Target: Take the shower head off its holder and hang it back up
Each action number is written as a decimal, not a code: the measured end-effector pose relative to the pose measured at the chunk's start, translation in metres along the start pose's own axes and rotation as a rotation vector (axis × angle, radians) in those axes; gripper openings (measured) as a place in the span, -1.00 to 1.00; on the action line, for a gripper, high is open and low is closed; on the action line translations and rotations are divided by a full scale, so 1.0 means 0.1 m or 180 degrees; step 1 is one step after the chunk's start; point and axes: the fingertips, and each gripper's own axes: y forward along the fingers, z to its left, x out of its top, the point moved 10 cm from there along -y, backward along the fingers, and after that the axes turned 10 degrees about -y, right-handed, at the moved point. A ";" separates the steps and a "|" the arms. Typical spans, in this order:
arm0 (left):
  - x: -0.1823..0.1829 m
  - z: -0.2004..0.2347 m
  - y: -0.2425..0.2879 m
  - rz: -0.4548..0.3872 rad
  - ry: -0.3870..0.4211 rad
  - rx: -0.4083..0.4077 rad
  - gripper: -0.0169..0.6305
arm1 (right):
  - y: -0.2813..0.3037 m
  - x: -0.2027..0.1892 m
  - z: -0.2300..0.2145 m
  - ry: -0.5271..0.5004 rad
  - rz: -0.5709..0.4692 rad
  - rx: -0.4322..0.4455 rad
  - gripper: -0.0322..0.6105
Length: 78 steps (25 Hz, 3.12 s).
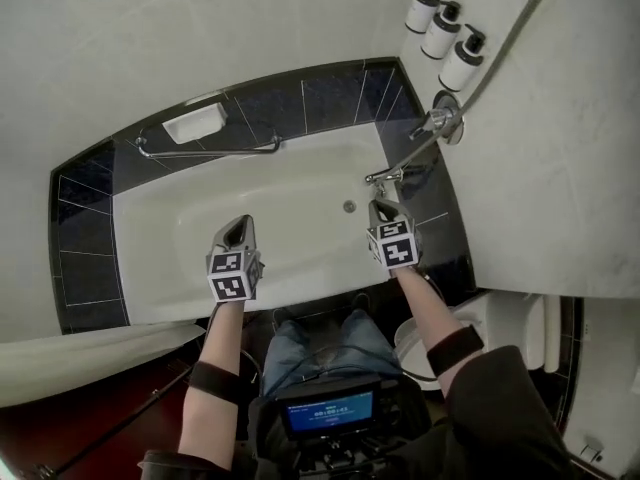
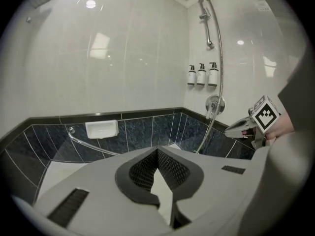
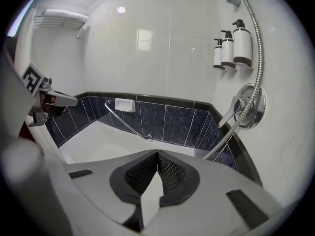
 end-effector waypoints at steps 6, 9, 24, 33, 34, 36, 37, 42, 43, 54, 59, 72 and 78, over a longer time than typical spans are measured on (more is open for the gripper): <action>0.16 -0.01 -0.29 -0.0224 0.0022 0.0092 -0.94 | -0.33 0.01 -0.11 0.0128 -0.0214 -0.0047 -0.83; 0.21 -0.05 -0.40 -0.0290 0.0045 0.0070 -0.94 | -0.46 -0.05 -0.19 0.0219 -0.0239 -0.0091 -0.83; 0.21 -0.14 -0.62 -0.0431 -0.0037 0.0079 -0.95 | -0.71 -0.43 -0.36 0.0331 -0.0145 -0.0190 -0.83; 0.14 -0.21 -0.57 -0.0391 0.0043 0.0043 -0.94 | -0.70 -0.53 -0.36 0.0343 -0.0076 -0.0178 -0.83; 0.13 -0.21 -0.56 -0.0384 0.0056 0.0046 -0.94 | -0.70 -0.55 -0.36 0.0348 -0.0066 -0.0180 -0.83; 0.12 -0.22 -0.54 -0.0374 0.0080 0.0056 -0.94 | -0.69 -0.58 -0.36 0.0362 -0.0044 -0.0186 -0.83; 0.11 -0.23 -0.53 -0.0368 0.0088 0.0053 -0.94 | -0.69 -0.59 -0.36 0.0370 -0.0033 -0.0192 -0.83; 0.04 -0.34 -0.34 -0.0222 0.0170 -0.0067 -0.87 | -0.69 -0.65 -0.39 0.0459 0.0008 -0.0235 -0.83; 0.02 -0.38 -0.28 -0.0176 0.0193 -0.0114 -0.84 | -0.70 -0.65 -0.40 0.0491 0.0017 -0.0242 -0.83; -0.55 -1.12 0.96 0.0490 0.0467 -0.0892 -0.17 | -0.19 -1.34 -0.46 0.0729 0.0315 -0.0295 -0.83; -1.09 -1.47 1.84 0.0703 0.0508 -0.1127 0.15 | 0.28 -1.75 -0.51 0.0881 0.0371 -0.0259 -0.83; -2.65 -1.84 3.97 0.0933 0.0486 -0.1384 0.16 | 1.57 -3.03 -0.59 0.1061 0.0347 -0.0323 -0.83; -3.14 -1.99 4.66 0.0928 0.0513 -0.1447 0.16 | 1.88 -3.38 -0.52 0.1110 0.0278 -0.0293 -0.83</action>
